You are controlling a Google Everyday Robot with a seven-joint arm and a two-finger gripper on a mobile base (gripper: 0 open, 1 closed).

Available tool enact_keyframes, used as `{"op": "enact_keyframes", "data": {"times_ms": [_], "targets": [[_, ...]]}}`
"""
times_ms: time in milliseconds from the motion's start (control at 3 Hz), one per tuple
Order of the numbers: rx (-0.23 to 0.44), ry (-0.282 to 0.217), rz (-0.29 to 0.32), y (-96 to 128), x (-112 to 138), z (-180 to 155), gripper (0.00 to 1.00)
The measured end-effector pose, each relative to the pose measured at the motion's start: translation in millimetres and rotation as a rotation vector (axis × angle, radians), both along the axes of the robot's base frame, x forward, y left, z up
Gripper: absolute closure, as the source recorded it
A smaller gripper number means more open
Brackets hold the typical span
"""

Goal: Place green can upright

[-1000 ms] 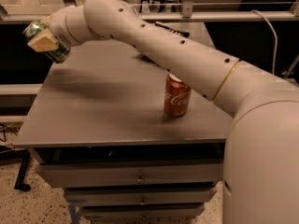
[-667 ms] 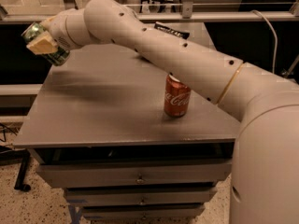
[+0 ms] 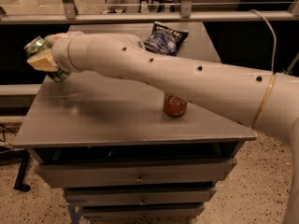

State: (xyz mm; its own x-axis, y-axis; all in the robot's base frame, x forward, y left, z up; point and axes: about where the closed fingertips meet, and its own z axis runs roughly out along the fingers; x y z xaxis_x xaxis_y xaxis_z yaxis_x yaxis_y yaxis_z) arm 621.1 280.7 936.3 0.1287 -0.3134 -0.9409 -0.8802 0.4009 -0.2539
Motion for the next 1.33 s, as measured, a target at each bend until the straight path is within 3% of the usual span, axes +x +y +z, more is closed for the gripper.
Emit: {"op": "enact_keyframes", "data": {"times_ms": [333,667,1333], "targets": [[0.046,0.033,-0.042,-3.8,-20.4,-34.3,1.0],[0.123,0.012,-0.078,-5.1,-21.9,-45.4,1.0],[0.305,-0.121,-0.181,-22.7,-8.8,-10.0,1.0]]}}
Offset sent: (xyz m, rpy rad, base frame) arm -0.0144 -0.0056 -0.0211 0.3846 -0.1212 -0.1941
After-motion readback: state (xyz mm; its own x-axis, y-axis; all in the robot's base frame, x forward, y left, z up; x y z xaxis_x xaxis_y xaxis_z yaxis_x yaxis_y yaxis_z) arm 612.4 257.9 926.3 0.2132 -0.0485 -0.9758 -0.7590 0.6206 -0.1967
